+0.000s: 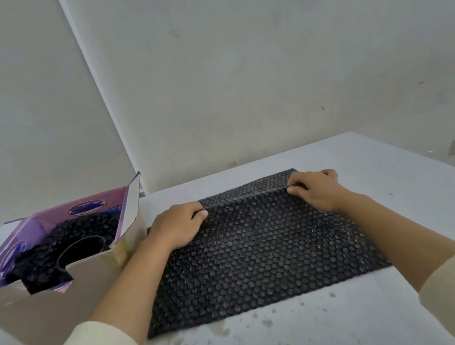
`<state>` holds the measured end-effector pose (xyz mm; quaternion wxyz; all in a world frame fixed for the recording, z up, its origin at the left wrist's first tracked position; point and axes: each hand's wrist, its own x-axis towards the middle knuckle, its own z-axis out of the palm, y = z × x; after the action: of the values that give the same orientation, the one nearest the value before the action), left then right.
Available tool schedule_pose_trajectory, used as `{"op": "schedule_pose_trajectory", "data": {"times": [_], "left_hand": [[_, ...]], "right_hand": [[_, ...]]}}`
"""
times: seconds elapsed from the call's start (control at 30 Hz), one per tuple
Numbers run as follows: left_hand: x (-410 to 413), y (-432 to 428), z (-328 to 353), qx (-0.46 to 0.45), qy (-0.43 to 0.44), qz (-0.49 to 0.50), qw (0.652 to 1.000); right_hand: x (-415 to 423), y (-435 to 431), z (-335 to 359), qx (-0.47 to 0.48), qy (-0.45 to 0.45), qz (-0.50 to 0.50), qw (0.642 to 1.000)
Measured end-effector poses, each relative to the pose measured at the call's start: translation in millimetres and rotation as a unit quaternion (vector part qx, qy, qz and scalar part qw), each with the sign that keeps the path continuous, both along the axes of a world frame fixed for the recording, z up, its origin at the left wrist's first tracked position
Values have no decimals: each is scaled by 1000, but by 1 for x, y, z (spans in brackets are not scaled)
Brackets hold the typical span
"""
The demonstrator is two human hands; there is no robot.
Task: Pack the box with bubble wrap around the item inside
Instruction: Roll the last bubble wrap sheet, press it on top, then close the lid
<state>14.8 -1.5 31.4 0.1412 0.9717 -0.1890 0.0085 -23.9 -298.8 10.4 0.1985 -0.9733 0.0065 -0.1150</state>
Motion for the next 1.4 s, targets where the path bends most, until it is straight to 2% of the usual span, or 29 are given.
{"op": "schedule_pose_trajectory", "data": {"times": [0.1, 0.17, 0.47, 0.57, 0.63, 0.77, 0.87, 0.93, 0.97, 1.03, 1.07, 1.17, 1.23, 1.4], "left_hand": [[-3, -12, 14, -27, -15, -24, 999], [-3, -26, 23, -44, 10, -55, 997], [5, -50, 79, -168, 79, -146, 972], [0, -44, 106, -148, 124, -168, 967], [-2, -40, 120, -119, 130, -174, 969], [-11, -39, 141, -147, 94, -185, 967], [-18, -44, 147, -216, 57, -194, 955], [-17, -48, 145, -260, 34, -190, 946], [-16, -50, 143, -280, 22, -188, 941], [-16, -55, 141, -312, 7, -191, 931], [-18, -58, 141, -322, 4, -194, 927], [-21, -66, 139, -335, 2, -208, 919], [-25, -69, 140, -341, 0, -217, 915], [-31, -67, 146, -397, -22, -214, 892]], "right_hand": [[3, 1, 14, -18, -16, 10, 1000], [4, 3, 26, -21, -28, 21, 999], [-6, -9, 78, 37, -50, 58, 996], [-10, -11, 97, 70, -70, 75, 992], [-12, -12, 107, 69, -89, 51, 992], [-13, -3, 118, -65, -171, -48, 982], [-15, 15, 121, -38, -247, -88, 964], [-18, 27, 120, 52, -231, -58, 970], [-20, 33, 121, 128, -202, -23, 971], [-29, 44, 123, 299, -101, 75, 946], [-33, 47, 125, 340, -51, 125, 931], [-39, 48, 128, 364, 18, 231, 902], [-40, 48, 132, 380, 34, 246, 891], [-37, 38, 133, 298, 21, 179, 937]]}}
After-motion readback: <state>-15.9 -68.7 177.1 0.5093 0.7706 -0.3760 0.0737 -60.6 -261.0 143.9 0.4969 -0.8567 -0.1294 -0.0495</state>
